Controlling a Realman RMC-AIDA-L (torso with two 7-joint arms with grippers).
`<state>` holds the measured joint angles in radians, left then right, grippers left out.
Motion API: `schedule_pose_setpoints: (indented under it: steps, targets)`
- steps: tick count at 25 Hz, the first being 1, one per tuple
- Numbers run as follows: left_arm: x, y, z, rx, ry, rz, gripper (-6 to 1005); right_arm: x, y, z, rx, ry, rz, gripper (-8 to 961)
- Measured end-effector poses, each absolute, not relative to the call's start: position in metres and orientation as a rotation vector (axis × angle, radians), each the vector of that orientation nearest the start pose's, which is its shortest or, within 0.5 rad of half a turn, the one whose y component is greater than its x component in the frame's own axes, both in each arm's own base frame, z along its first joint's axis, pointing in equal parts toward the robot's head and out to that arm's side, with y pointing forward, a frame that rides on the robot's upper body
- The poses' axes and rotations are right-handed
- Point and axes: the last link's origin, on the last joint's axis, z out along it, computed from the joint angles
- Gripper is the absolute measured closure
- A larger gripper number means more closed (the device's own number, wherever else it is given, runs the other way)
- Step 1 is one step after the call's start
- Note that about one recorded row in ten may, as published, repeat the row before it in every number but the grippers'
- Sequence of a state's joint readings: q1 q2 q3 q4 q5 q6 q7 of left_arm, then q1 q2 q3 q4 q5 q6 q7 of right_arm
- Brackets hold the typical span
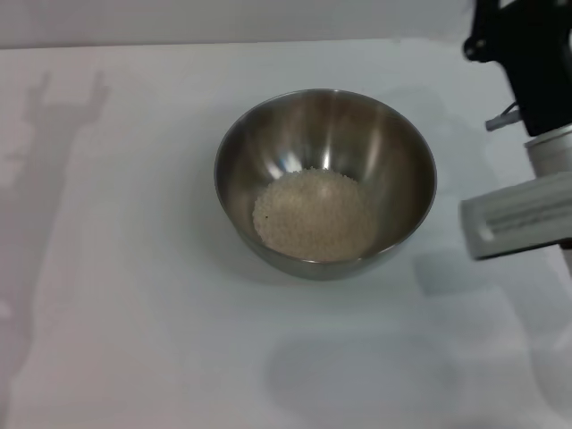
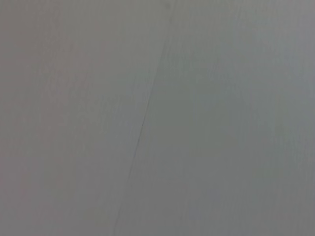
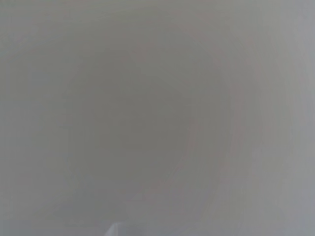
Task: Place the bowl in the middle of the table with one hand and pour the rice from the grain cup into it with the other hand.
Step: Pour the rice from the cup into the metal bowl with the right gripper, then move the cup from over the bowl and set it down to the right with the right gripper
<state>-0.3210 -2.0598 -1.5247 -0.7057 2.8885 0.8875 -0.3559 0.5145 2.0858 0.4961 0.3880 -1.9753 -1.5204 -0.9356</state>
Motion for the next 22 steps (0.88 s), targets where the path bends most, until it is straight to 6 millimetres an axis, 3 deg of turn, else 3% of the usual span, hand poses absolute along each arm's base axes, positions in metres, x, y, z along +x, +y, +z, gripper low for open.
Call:
schedule_pose_setpoints:
  steps: [1,2,6,11,22]
  targets:
    - [-0.267,0.382,0.059,-1.414,-0.561,-1.031,142,0.221,0.330,-0.021,-1.389,-0.298,0.495,936]
    - [-0.266,0.383,0.059,-1.415,-0.561,-1.031,142,0.221,0.330,-0.021,-1.389,-0.298,0.495,936]
    - [-0.266,0.383,0.059,-1.417,-0.559,-1.031,142,0.232,0.334,-0.015,-1.362,0.014,0.641,936]
    - [-0.266,0.383,0.059,-1.417,-0.558,-1.030,142,0.246,0.339,-0.022,-1.387,0.207,0.657,937]
    - [-0.265,0.382,0.057,-1.429,-0.555,-1.028,142,0.269,0.344,-0.042,-1.483,0.434,0.587,937]
